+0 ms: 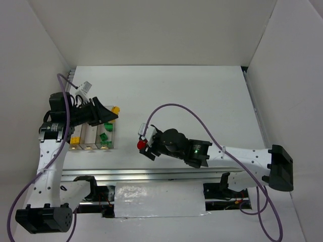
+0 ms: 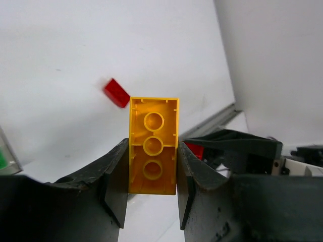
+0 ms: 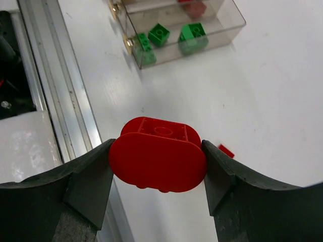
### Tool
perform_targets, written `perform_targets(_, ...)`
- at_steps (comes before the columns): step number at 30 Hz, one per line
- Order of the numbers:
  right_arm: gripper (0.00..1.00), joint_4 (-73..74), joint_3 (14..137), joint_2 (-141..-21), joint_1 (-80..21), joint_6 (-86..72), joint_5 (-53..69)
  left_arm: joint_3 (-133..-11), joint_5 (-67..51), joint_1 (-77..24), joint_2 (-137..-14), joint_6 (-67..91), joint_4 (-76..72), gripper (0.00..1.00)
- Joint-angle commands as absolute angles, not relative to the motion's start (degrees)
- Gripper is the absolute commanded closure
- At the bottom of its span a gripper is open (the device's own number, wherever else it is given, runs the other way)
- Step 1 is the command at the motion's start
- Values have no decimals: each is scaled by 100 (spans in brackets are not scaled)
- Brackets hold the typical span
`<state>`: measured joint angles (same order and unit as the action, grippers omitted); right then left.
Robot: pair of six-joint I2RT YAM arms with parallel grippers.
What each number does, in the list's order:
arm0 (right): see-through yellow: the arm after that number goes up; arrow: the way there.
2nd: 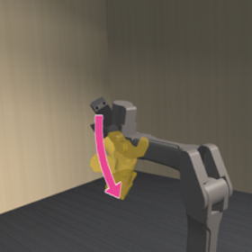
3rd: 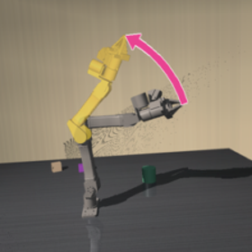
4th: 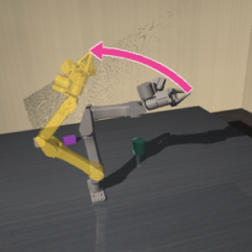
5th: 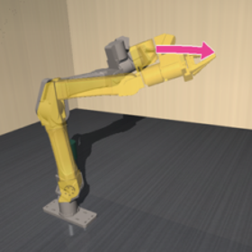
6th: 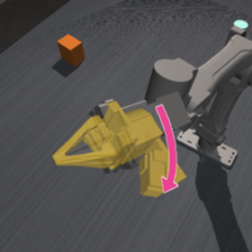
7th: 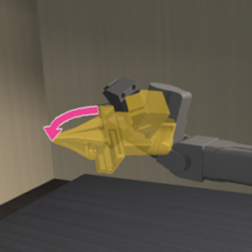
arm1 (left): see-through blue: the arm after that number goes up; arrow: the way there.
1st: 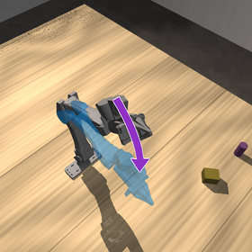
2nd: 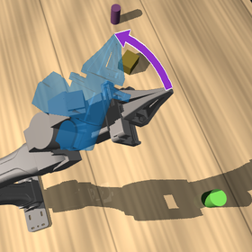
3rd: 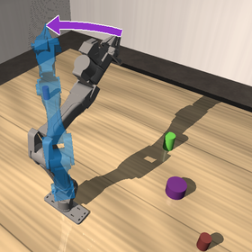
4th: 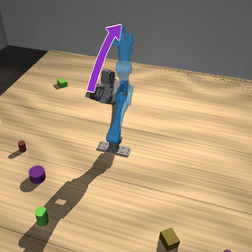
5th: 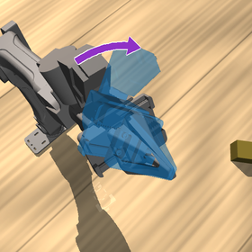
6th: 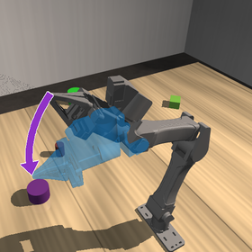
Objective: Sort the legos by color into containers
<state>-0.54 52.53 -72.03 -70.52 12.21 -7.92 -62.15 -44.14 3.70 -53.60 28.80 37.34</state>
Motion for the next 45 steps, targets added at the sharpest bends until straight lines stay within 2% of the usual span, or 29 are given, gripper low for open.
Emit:
perform_targets(1,100,-632,4879,-6620,-6847,915,-765,-6591,-3653,501,-5414,2585,3576,100)
perform_targets(2,100,-737,4678,-6470,-6751,784,-791,-6748,-2090,510,-5492,2419,3890,100)
perform_targets(7,100,-1089,4079,-6013,-6557,519,-607,-6137,1628,545,-5931,2339,3745,100)
perform_targets(12,100,-1098,4069,-5828,-6530,466,-536,-5485,1723,843,-6336,1812,2097,100)
perform_targets(15,100,-1221,3912,-5722,-6504,404,-449,-5187,1119,1300,-6670,1434,1208,100)
perform_targets(21,100,-1354,3771,-5590,-6486,308,-158,-5229,1344,1591,-7653,976,818,97)
perform_targets(23,100,-1380,3753,-5529,-6469,299,-123,-5151,1354,1661,-7944,993,756,84)
perform_targets(27,100,-1406,3692,-5406,-6469,299,-114,-5010,1266,1915,-8208,1221,694,68)
perform_targets(28,100,-1415,3683,-5388,-6469,299,-106,-5010,1196,2003,-8218,1222,677,68)
perform_targets(31,100,-1424,3691,-5379,-6460,299,-79,-5001,1274,2004,-8165,1344,686,53)
perform_targets(32,100,-1406,3700,-5422,-6460,290,-62,-4984,1388,2013,-8139,1432,677,45)
perform_targets(33,100,-1398,3726,-5449,-6460,290,-44,-4931,1484,2013,-8086,1511,651,17)
perform_targets(34,100,-1371,3744,-5510,-6469,290,-27,-4922,1503,2013,-8077,1512,650,1)
perform_targets(41,100,-1406,3797,-5721,-6460,229,-53,-4957,1213,2021,-7911,1713,685,0)
perform_targets(45,100,-1424,3858,-5853,-6399,176,-26,-5395,775,2021,-7498,2256,1141,0)
